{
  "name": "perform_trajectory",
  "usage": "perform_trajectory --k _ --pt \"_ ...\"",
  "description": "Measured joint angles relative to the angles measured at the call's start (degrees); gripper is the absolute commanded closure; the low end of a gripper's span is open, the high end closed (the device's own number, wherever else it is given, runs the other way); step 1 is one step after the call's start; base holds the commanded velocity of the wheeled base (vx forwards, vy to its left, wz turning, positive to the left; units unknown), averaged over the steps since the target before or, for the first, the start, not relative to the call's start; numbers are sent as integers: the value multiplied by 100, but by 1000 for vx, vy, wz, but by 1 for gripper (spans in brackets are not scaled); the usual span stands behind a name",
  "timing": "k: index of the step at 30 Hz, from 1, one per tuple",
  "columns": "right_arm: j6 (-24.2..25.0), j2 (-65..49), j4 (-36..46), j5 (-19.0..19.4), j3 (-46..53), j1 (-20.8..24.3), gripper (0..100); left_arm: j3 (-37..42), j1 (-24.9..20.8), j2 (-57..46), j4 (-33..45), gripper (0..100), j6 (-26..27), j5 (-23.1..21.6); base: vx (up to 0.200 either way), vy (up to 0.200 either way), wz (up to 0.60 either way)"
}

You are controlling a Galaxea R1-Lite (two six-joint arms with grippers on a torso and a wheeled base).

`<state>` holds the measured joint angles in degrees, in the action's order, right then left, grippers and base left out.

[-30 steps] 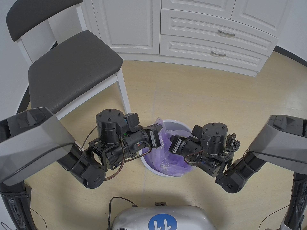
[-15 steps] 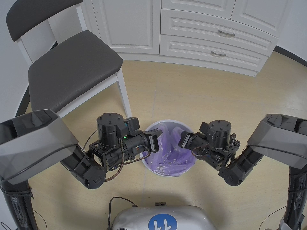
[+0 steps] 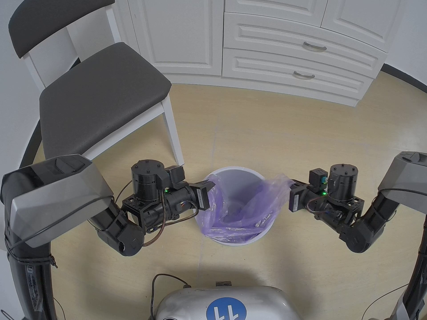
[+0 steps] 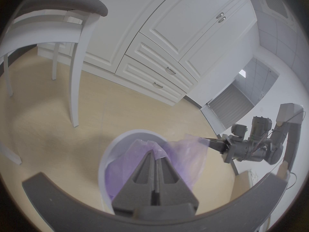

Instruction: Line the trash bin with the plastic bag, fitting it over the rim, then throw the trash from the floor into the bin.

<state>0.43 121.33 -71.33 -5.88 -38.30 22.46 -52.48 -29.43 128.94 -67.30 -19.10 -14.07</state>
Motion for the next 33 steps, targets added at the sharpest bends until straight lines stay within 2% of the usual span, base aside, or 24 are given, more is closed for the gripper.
perform_trajectory --k 6,12,22,33 --pt "-1162 -374 -6 -9 844 -411 100 6 429 -39 293 100 699 -79 0 0 0" --pt "-1657 -607 -16 -6 1339 -631 100 80 717 -212 674 100 1161 -90 0 0 0" --pt "-1955 -658 -20 27 1810 -747 100 441 1157 -418 720 100 2225 -88 0 0 0" --pt "-1969 -171 -260 87 1863 -929 100 709 1487 -416 624 100 2348 -101 0 0 0"
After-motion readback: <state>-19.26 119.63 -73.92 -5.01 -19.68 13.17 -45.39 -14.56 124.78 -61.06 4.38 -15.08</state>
